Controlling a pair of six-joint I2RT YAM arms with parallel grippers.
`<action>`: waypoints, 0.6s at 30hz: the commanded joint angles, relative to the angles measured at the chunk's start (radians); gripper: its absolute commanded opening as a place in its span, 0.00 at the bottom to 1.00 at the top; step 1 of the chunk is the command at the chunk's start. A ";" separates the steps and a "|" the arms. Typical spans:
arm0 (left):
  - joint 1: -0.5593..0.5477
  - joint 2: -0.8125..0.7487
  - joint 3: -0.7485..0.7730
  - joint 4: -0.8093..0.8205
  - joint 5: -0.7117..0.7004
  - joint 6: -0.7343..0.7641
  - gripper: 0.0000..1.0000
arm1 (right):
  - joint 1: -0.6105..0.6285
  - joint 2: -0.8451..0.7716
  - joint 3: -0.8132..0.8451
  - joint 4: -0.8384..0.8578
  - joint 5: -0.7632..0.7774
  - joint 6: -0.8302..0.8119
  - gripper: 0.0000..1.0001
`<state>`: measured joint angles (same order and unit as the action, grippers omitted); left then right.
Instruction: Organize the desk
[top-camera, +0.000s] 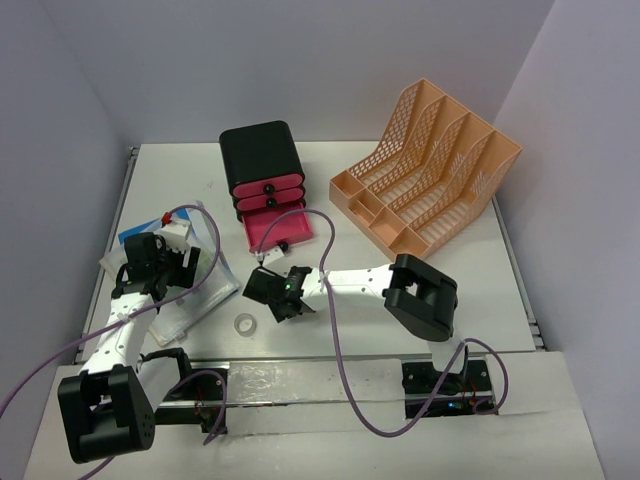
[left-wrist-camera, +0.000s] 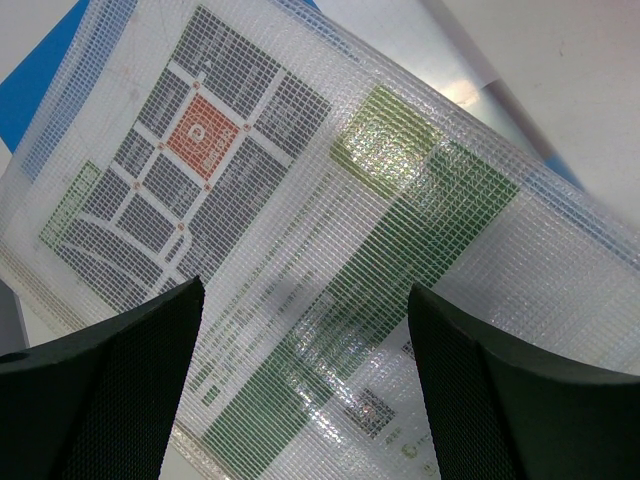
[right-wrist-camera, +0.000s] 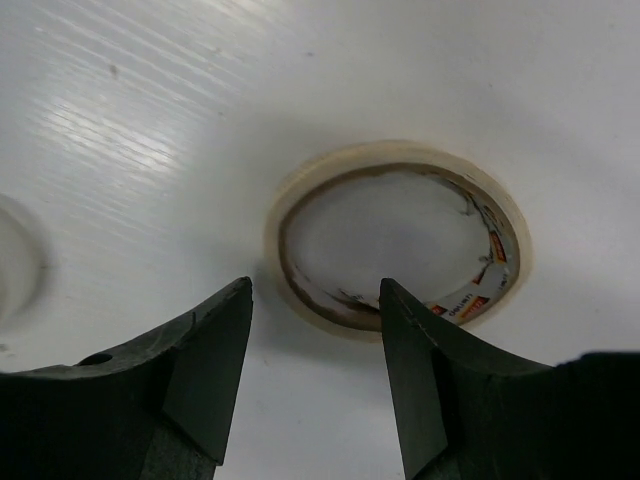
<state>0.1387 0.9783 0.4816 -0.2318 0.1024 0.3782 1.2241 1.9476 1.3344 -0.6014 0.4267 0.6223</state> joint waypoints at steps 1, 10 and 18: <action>0.006 -0.002 0.000 0.020 0.017 0.008 0.89 | 0.000 0.027 0.049 -0.073 0.033 0.006 0.60; 0.004 0.010 0.002 0.019 0.019 0.010 0.89 | -0.001 0.040 0.031 0.028 -0.021 -0.076 0.08; 0.005 0.008 0.005 0.017 0.031 0.010 0.89 | -0.018 -0.139 -0.047 0.293 0.080 -0.272 0.00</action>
<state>0.1387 0.9859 0.4816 -0.2321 0.1096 0.3784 1.2193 1.9436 1.3032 -0.5210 0.4313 0.4930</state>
